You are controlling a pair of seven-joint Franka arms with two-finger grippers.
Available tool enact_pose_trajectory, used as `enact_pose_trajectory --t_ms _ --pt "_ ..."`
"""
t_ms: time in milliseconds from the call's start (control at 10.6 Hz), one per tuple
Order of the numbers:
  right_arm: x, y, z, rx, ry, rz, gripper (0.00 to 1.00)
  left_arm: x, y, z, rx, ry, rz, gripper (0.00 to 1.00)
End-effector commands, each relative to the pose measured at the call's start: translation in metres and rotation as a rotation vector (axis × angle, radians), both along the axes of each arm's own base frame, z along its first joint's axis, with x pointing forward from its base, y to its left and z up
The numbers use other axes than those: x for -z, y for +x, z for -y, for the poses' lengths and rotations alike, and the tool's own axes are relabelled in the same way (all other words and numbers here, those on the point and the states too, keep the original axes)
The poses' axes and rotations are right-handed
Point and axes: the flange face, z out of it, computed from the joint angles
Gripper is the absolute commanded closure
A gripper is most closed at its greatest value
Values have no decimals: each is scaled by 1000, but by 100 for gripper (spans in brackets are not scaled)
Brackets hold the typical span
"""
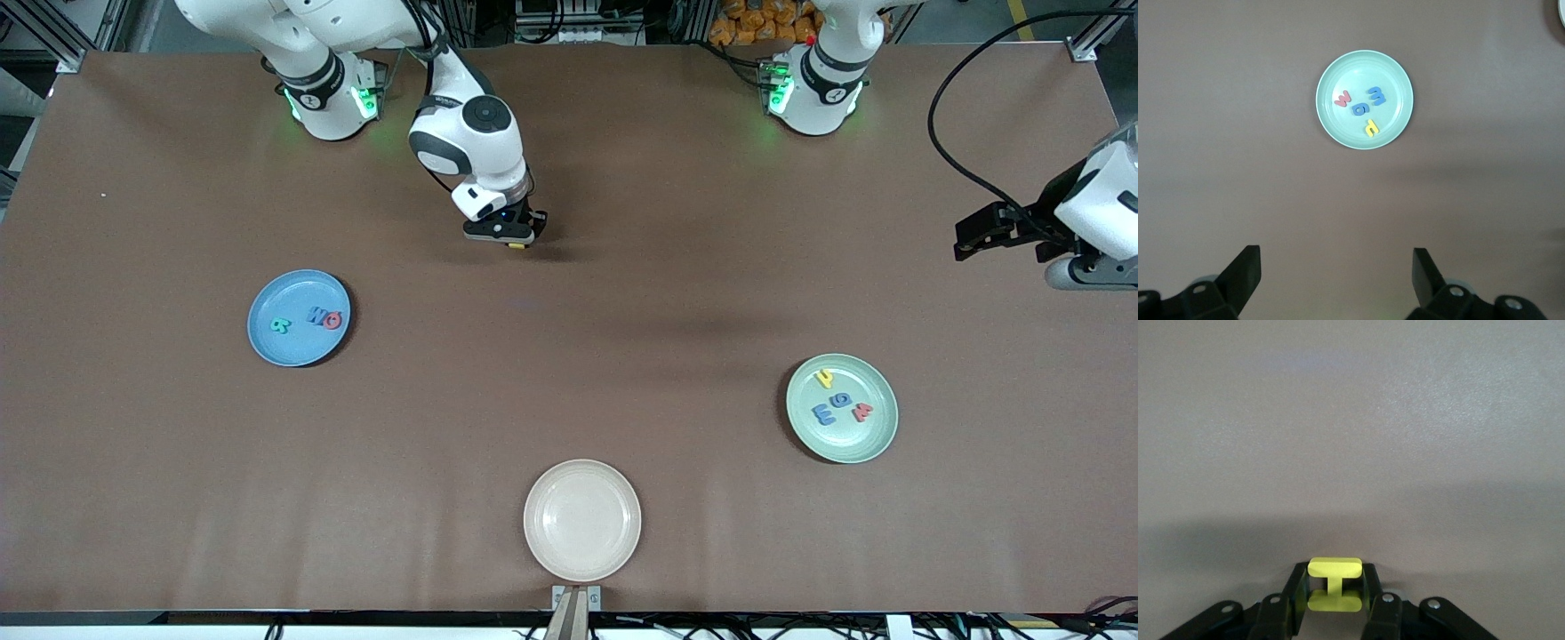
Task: Sort uppercase to blue plate, lowercase to green plate
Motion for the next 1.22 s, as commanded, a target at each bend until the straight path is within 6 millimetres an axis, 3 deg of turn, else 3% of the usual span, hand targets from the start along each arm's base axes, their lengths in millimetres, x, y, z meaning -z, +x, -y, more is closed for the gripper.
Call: enact_pose_trajectory --t_ms 0,752,1128 --pt "9 -3 0 1 -11 -2 64 2 7 -17 -40 -30 33 0" --pt "4 7 4 1 -8 7 68 17 21 -3 -26 -43 54 0" --pt "-11 41 31 -117 -115 -2 69 25 23 37 57 -35 50 0"
